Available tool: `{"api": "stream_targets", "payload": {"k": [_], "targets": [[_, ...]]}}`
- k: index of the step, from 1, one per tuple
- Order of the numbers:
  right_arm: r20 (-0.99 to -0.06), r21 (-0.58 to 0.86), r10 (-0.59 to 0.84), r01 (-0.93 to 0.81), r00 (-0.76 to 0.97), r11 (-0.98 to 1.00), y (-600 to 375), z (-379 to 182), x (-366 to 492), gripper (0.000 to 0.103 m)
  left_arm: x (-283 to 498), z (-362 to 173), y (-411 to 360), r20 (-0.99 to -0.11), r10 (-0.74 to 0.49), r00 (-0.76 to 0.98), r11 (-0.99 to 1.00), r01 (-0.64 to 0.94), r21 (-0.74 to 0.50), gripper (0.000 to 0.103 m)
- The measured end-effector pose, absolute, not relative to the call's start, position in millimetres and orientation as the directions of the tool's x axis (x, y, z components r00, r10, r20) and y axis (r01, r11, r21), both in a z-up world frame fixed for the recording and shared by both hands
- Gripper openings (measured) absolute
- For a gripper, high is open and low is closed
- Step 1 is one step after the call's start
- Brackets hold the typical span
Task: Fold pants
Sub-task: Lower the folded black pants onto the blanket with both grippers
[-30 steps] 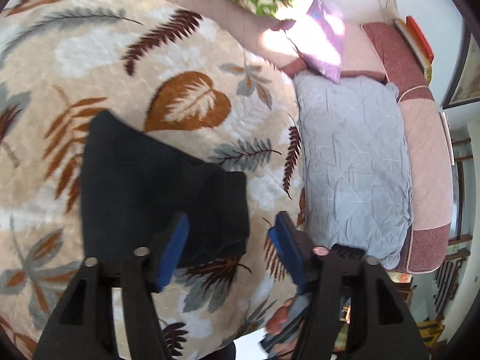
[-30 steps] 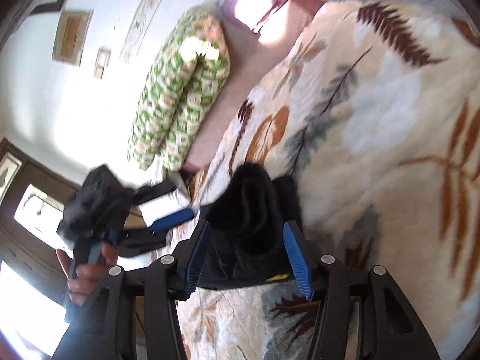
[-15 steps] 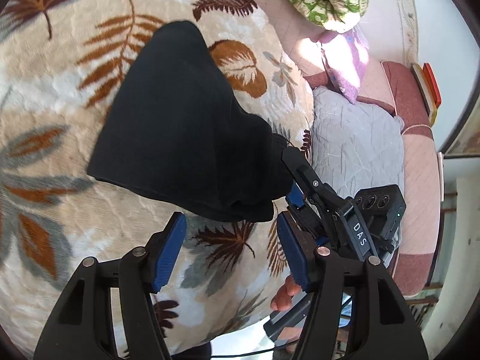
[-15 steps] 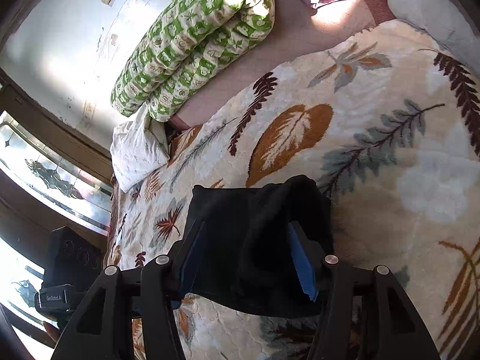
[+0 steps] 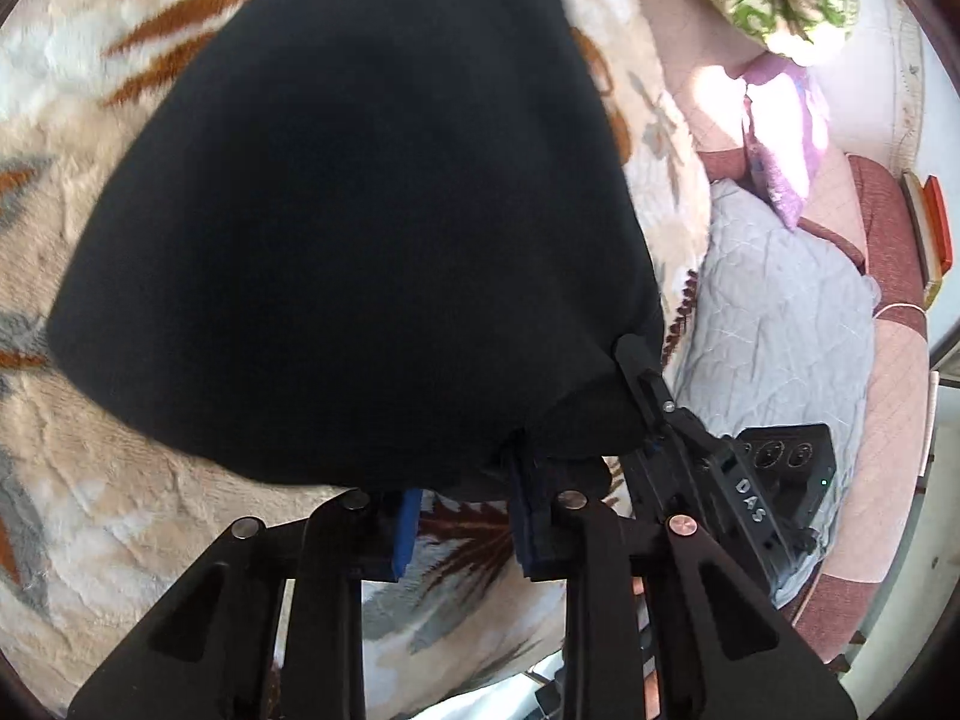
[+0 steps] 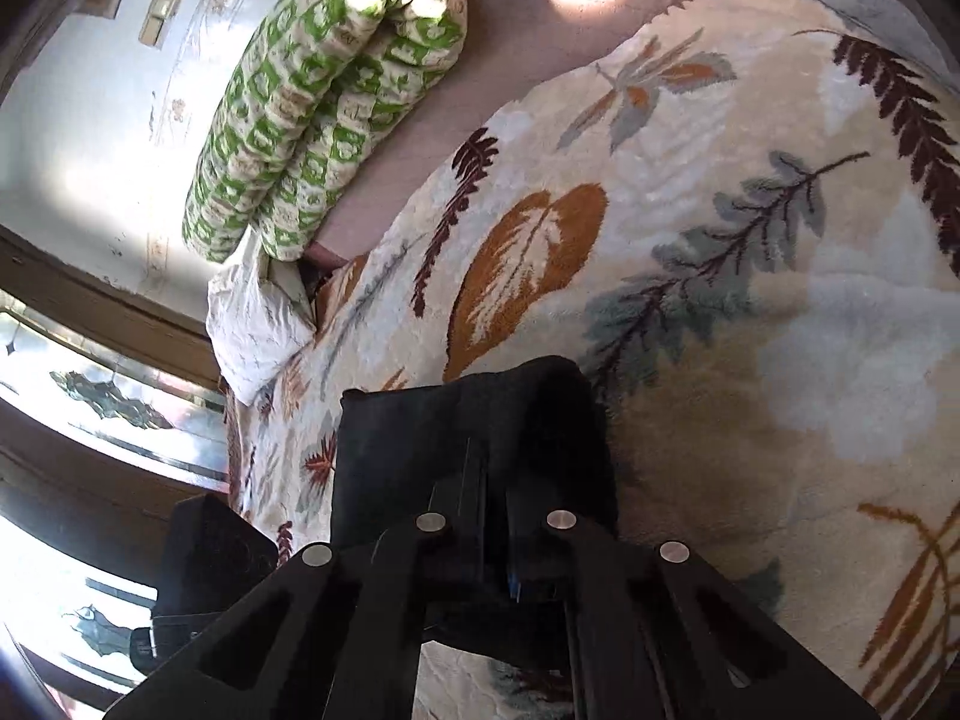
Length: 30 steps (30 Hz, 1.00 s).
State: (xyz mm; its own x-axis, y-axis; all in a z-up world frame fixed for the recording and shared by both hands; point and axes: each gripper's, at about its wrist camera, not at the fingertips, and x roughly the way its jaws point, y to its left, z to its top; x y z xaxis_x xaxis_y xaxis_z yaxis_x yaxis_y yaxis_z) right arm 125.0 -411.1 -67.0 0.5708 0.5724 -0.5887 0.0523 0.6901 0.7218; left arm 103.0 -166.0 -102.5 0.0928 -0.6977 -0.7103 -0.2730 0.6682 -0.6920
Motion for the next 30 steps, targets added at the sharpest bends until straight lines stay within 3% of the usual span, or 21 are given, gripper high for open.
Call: {"api": "stream_targets", "payload": {"k": [3,7,13,18,24,30], "targets": [[-0.621,0.711,0.560,0.093,0.548,0.697,-415.3,-96.3,123.4,0.004,105.1,-113.1,-159.6,-0.674,-0.734,0.082,0.625,-0.305,-0.718,0.022],[-0.585,0.751,0.585,0.104,0.562,0.652,-420.7,-110.5,123.3,0.007,98.2,-101.6,-154.5,-0.645,-0.763,0.041,0.612,-0.273,-0.742,0.022],[-0.539,0.758,0.564,0.068,0.626,0.649,-430.4,-64.1,92.0,0.036,76.0,-48.1,-115.5,-0.609,-0.787,0.102,0.596,-0.129,-0.792,0.022],[-0.598,0.662,0.510,0.023,0.618,0.749,-406.6,-55.7,73.0,0.038,93.6,-34.3,-82.1,-0.685,-0.692,0.227,0.674,-0.137,-0.726,0.024],[-0.695,0.544,0.403,0.068,0.596,0.837,-392.1,-84.9,68.1,0.032,114.9,-77.4,-75.4,-0.784,-0.598,0.166,0.754,-0.216,-0.621,0.024],[-0.693,0.596,0.445,0.104,0.567,0.796,-405.2,-93.3,65.5,0.045,111.3,-61.6,-61.5,-0.764,-0.617,0.187,0.746,-0.167,-0.644,0.024]]}}
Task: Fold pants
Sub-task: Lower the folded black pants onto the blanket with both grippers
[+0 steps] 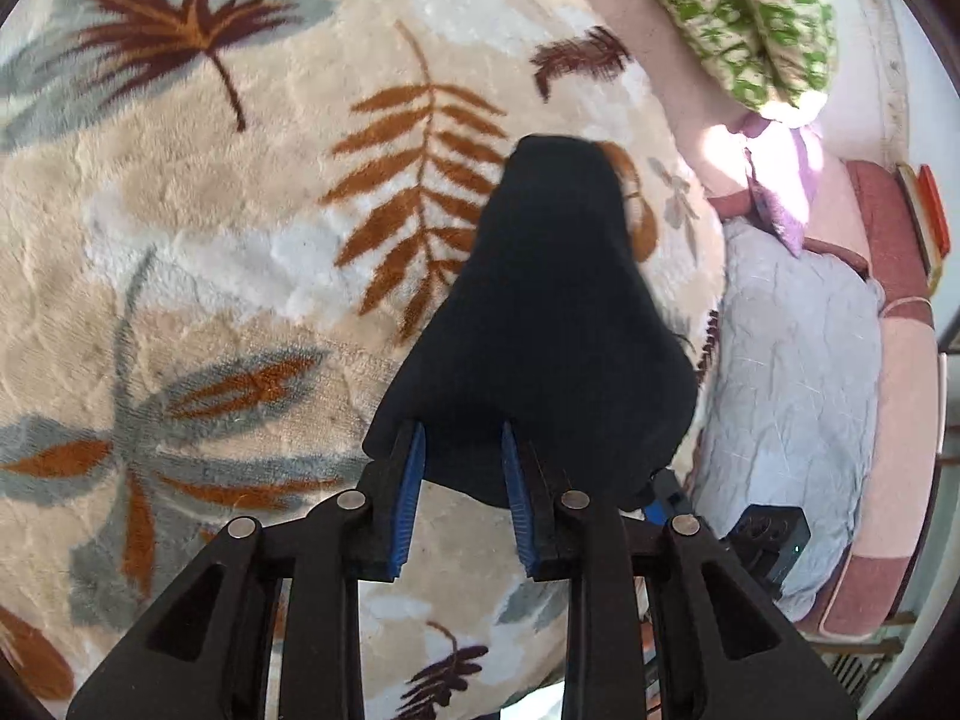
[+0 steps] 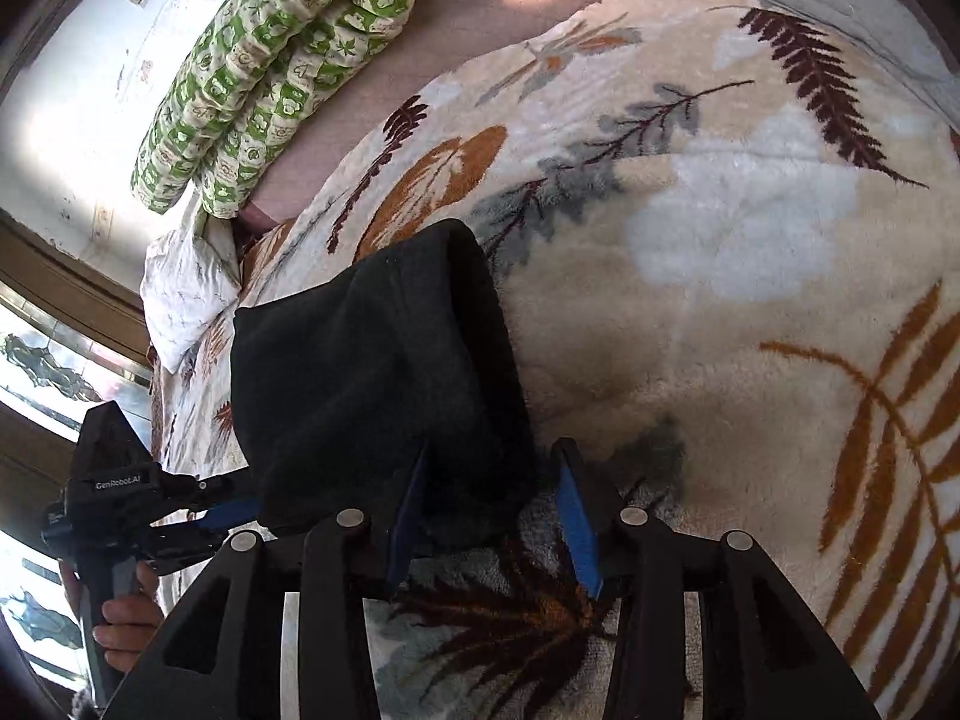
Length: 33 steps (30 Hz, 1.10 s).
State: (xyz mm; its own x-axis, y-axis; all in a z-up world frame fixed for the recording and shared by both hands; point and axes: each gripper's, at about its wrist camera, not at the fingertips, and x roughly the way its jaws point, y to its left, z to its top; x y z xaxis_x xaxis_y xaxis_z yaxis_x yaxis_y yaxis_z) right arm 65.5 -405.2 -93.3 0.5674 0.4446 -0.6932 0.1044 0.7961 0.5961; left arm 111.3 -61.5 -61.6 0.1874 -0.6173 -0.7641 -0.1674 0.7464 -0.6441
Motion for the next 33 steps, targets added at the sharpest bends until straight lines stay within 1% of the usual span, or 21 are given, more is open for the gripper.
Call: {"api": "stream_targets", "payload": {"k": [2,3,4,5,6,10,14,18,22,24,25,26,27,28,29,30,33], "targets": [[-0.633,0.671,0.502,0.095,0.589,0.735,-416.6,-83.7,60.3,0.045,117.5,-54.3,-57.6,-0.752,-0.623,0.216,0.743,-0.140,-0.655,0.025],[-0.601,0.707,0.528,0.090,0.600,0.702,-421.7,-79.6,59.0,0.048,120.9,-49.7,-54.9,-0.755,-0.614,0.231,0.752,-0.120,-0.648,0.032],[-0.575,0.733,0.543,0.090,0.612,0.674,-427.9,-76.3,58.5,0.057,124.9,-44.5,-54.5,-0.764,-0.597,0.244,0.769,-0.097,-0.632,0.039],[-0.563,0.745,0.542,0.097,0.624,0.660,-433.9,-73.9,58.8,0.061,129.5,-40.6,-56.3,-0.773,-0.582,0.253,0.786,-0.068,-0.614,0.054],[-0.563,0.742,0.531,0.104,0.633,0.662,-437.5,-71.9,59.9,0.068,136.5,-36.9,-65.5,-0.782,-0.568,0.257,0.802,-0.042,-0.596,0.061],[-0.594,0.721,0.541,0.097,0.595,0.686,-433.9,-78.7,76.9,0.070,155.8,-38.9,-81.1,-0.825,-0.501,0.260,0.863,0.073,-0.500,0.061],[-0.626,0.691,0.541,0.076,0.562,0.719,-421.2,-89.3,97.0,0.070,163.2,-54.6,-89.5,-0.849,-0.484,0.213,0.874,0.175,-0.454,0.061],[-0.604,0.709,0.580,0.037,0.547,0.704,-419.5,-99.2,107.6,0.073,168.1,-70.9,-95.2,-0.834,-0.521,0.181,0.850,0.203,-0.486,0.062],[-0.561,0.734,0.635,-0.035,0.531,0.678,-413.2,-104.3,113.4,0.076,173.8,-89.3,-107.2,-0.792,-0.602,0.101,0.794,0.180,-0.580,0.063],[-0.577,0.713,0.640,-0.070,0.508,0.698,-405.7,-105.4,115.3,0.076,173.1,-90.8,-105.3,-0.777,-0.620,0.110,0.783,0.164,-0.601,0.062],[-0.581,0.706,0.639,-0.077,0.504,0.704,-403.6,-104.6,116.5,0.075,172.4,-90.2,-101.4,-0.759,-0.640,0.119,0.767,0.152,-0.623,0.057],[-0.588,0.702,0.633,-0.073,0.503,0.709,-403.0,-104.5,117.3,0.072,171.2,-90.8,-96.6,-0.737,-0.664,0.122,0.747,0.131,-0.652,0.042],[-0.596,0.706,0.634,-0.054,0.493,0.706,-402.6,-106.8,118.4,0.046,169.6,-91.1,-92.5,-0.721,-0.682,0.120,0.731,0.116,-0.672,0.036],[-0.604,0.709,0.632,-0.034,0.485,0.704,-402.5,-109.9,117.7,0.039,166.7,-89.8,-88.2,-0.709,-0.694,0.124,0.720,0.110,-0.685,0.033],[-0.604,0.704,0.621,-0.030,0.500,0.709,-401.5,-109.1,114.0,0.038,163.8,-87.4,-85.4,-0.702,-0.700,0.128,0.714,0.112,-0.691,0.027],[-0.607,0.692,0.607,-0.034,0.513,0.721,-398.8,-106.1,110.3,0.037,159.9,-83.9,-81.2,-0.695,-0.707,0.134,0.707,0.113,-0.698,0.024],[-0.585,0.704,0.599,-0.024,0.547,0.710,-392.4,-95.1,98.0,0.034,146.6,-70.4,-62.8,-0.664,-0.733,0.149,0.679,0.098,-0.727,0.023]]}}
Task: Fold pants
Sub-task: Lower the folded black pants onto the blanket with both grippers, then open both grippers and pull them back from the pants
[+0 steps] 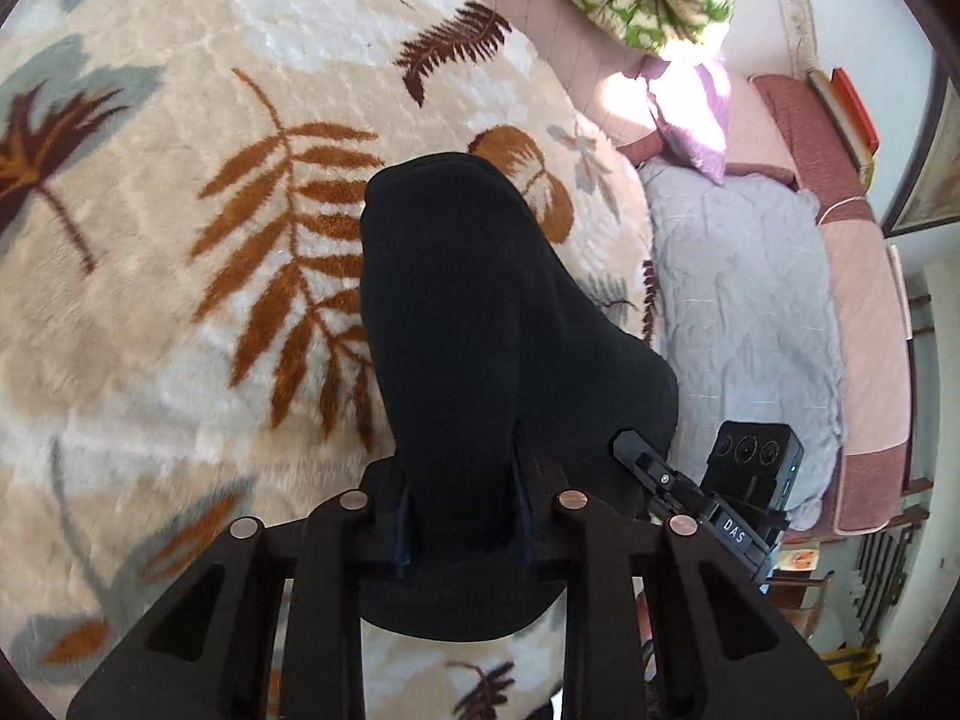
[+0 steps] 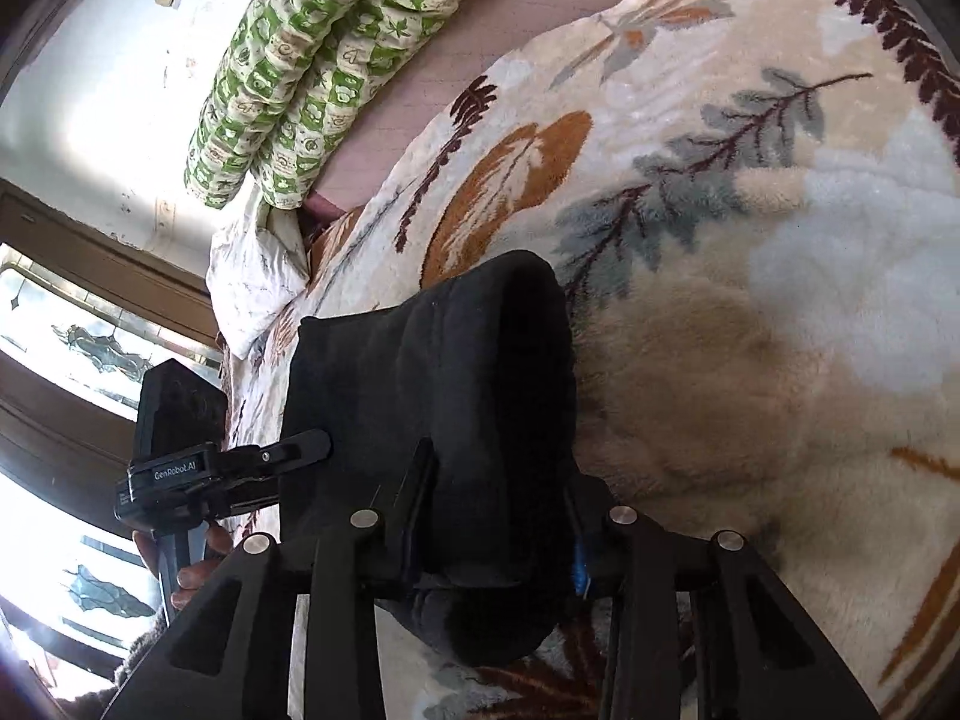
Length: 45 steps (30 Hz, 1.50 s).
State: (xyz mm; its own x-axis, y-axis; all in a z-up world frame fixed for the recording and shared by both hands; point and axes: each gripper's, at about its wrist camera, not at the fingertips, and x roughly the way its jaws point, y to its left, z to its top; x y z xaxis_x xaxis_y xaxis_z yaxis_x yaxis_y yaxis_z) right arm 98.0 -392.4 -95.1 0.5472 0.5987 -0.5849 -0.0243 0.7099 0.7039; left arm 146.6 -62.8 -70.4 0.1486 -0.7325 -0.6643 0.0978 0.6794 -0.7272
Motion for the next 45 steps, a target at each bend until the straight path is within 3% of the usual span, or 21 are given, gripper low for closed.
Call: {"api": "stream_targets", "payload": {"k": [6,15,17,21,25,34,38,42,45], "targets": [[-0.541,0.724,0.636,-0.080,0.551,0.685,-349.2,-62.0,76.0,0.033,110.8,-36.5,12.6,-0.637,-0.736,0.227,0.666,0.077,-0.742,0.023],[-0.545,0.740,0.716,-0.152,0.435,0.655,-221.4,-63.3,69.5,0.033,73.8,-46.4,118.7,-0.736,-0.606,0.302,0.773,0.006,-0.634,0.025],[-0.565,0.722,0.710,-0.166,0.420,0.672,-198.3,-69.6,68.7,0.033,71.7,-61.6,125.5,-0.778,-0.561,0.281,0.809,-0.013,-0.588,0.028],[-0.676,0.587,0.604,-0.187,0.422,0.788,-167.7,-84.6,65.2,0.039,63.8,-76.7,131.7,-0.807,-0.513,0.294,0.844,0.001,-0.537,0.056],[-0.660,0.598,0.595,-0.157,0.459,0.786,-183.1,-89.0,55.9,0.055,60.8,-73.8,128.7,-0.806,-0.513,0.296,0.853,0.068,-0.518,0.059],[-0.621,0.600,0.568,-0.140,0.540,0.788,-200.9,-64.5,42.3,0.056,37.8,-52.5,125.9,-0.822,-0.372,0.431,0.924,0.092,-0.370,0.059],[-0.660,0.497,0.482,-0.147,0.576,0.855,-191.2,-42.5,29.4,0.057,13.5,-43.1,118.9,-0.820,-0.291,0.494,0.951,0.057,-0.303,0.059],[-0.716,0.380,0.343,-0.074,0.608,0.922,-173.7,-28.0,-6.6,0.087,-15.1,-38.5,110.5,-0.830,-0.243,0.502,0.963,0.024,-0.268,0.059],[-0.740,0.291,0.248,-0.035,0.625,0.956,-165.4,-16.1,-33.3,0.091,-36.1,-38.7,107.4,-0.833,-0.233,0.501,0.960,-0.016,-0.278,0.059]]}}
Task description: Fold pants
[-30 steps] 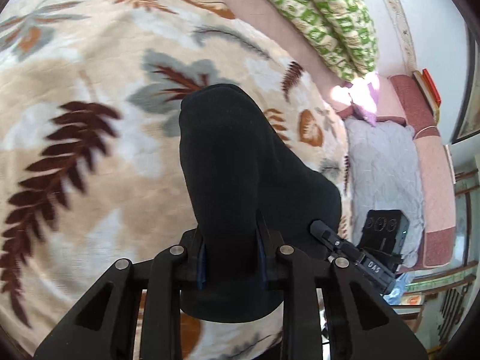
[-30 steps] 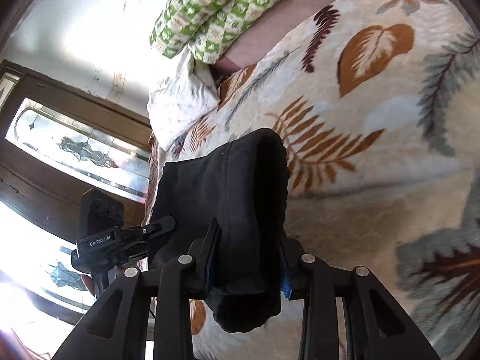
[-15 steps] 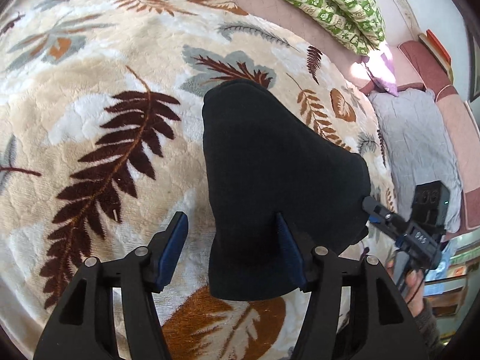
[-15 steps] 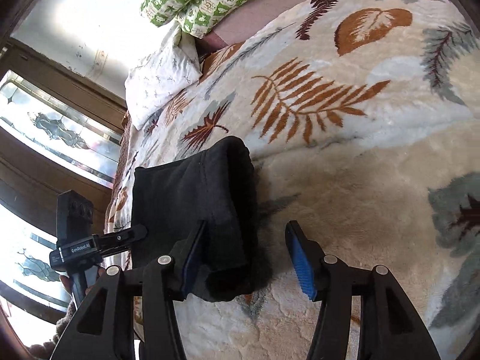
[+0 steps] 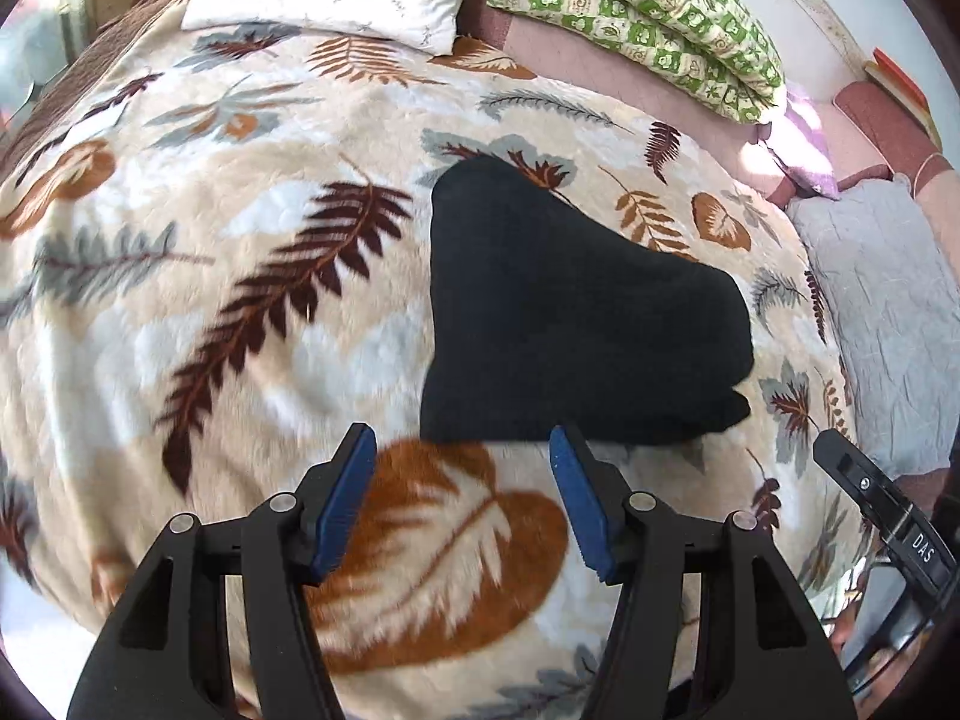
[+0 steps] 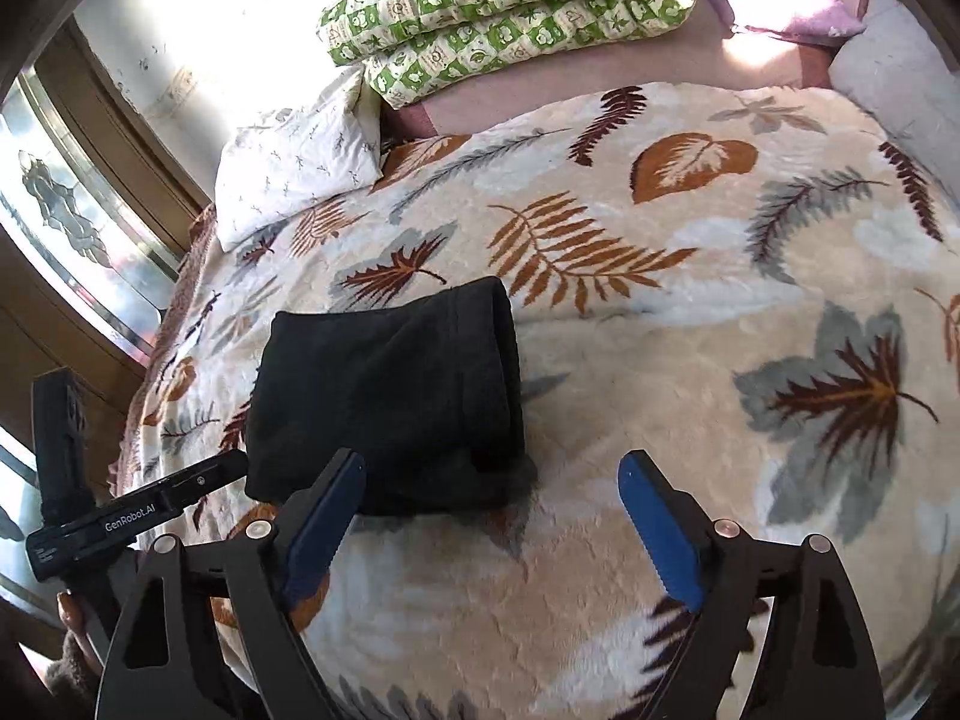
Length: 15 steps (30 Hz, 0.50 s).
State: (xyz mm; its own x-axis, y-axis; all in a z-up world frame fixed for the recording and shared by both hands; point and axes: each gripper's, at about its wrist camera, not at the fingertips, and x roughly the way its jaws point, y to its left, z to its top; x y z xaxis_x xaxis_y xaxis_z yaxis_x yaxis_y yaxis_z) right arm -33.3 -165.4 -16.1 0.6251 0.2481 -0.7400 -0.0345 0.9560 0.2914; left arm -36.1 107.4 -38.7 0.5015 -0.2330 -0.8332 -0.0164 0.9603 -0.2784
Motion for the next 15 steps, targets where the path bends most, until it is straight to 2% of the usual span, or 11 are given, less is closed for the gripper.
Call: {"api": "stream_targets", "payload": {"k": [2,6,10,15], "targets": [[-0.757,0.229,0.150,0.043,0.636,0.972,-164.1,-10.0,-49.8,0.102,-49.5,-41.9,102.9,-0.842,-0.219,0.493,0.962,-0.035,-0.270,0.059],[-0.770,0.189,0.117,0.050,0.627,0.981,-165.4,-7.8,-74.9,0.103,-69.6,-47.6,88.1,-0.869,-0.216,0.445,0.969,-0.015,-0.248,0.059],[-0.755,0.191,0.114,0.050,0.646,0.980,-163.2,-6.9,-94.6,0.103,-88.2,-41.9,75.7,-0.855,-0.138,0.500,0.987,-0.004,-0.161,0.059],[-0.769,0.123,0.066,0.046,0.636,0.991,-151.4,-7.2,-106.1,0.103,-99.9,-36.7,64.7,-0.828,-0.025,0.560,0.999,-0.012,-0.038,0.060]]}}
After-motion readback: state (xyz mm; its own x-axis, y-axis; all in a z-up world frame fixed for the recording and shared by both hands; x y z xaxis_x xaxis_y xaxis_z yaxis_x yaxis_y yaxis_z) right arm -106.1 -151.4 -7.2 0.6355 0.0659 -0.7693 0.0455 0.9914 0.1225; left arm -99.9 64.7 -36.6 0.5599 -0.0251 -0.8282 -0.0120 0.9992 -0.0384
